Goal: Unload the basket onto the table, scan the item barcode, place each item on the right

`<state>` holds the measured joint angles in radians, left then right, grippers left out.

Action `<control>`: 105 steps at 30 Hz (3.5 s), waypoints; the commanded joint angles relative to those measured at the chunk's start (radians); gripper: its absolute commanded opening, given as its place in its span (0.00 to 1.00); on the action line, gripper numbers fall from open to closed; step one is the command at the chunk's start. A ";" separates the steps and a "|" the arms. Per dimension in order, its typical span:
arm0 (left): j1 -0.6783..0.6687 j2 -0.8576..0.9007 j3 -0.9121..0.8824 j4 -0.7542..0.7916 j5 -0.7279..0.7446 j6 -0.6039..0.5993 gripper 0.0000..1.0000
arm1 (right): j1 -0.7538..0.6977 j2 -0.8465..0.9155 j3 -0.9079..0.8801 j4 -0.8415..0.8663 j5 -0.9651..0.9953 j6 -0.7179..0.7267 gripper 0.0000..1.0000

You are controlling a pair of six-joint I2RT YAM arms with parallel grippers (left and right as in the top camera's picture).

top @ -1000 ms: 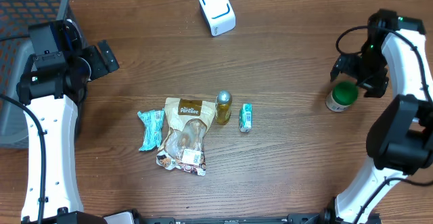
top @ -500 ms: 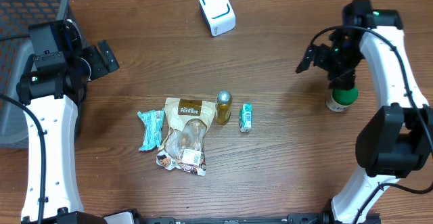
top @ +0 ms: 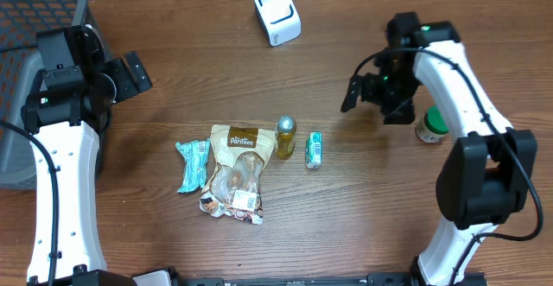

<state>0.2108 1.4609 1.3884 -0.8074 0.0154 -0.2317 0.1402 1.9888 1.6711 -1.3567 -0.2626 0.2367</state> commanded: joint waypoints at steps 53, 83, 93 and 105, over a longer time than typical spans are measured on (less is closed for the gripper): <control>-0.002 -0.006 0.023 0.000 0.001 0.019 0.99 | 0.266 -0.014 -0.273 0.396 0.060 0.340 0.31; -0.002 -0.006 0.023 0.000 0.001 0.019 0.99 | 0.285 -0.014 -0.273 0.406 0.049 0.340 0.48; -0.002 -0.006 0.023 0.000 0.001 0.019 0.99 | 0.273 -0.014 -0.273 0.391 0.053 0.339 0.11; -0.002 -0.006 0.023 0.000 0.001 0.019 0.99 | 0.164 -0.031 -0.198 0.130 0.293 0.339 0.04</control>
<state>0.2108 1.4609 1.3884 -0.8074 0.0154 -0.2317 0.3336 1.9888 1.4200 -1.1915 -0.0929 0.5766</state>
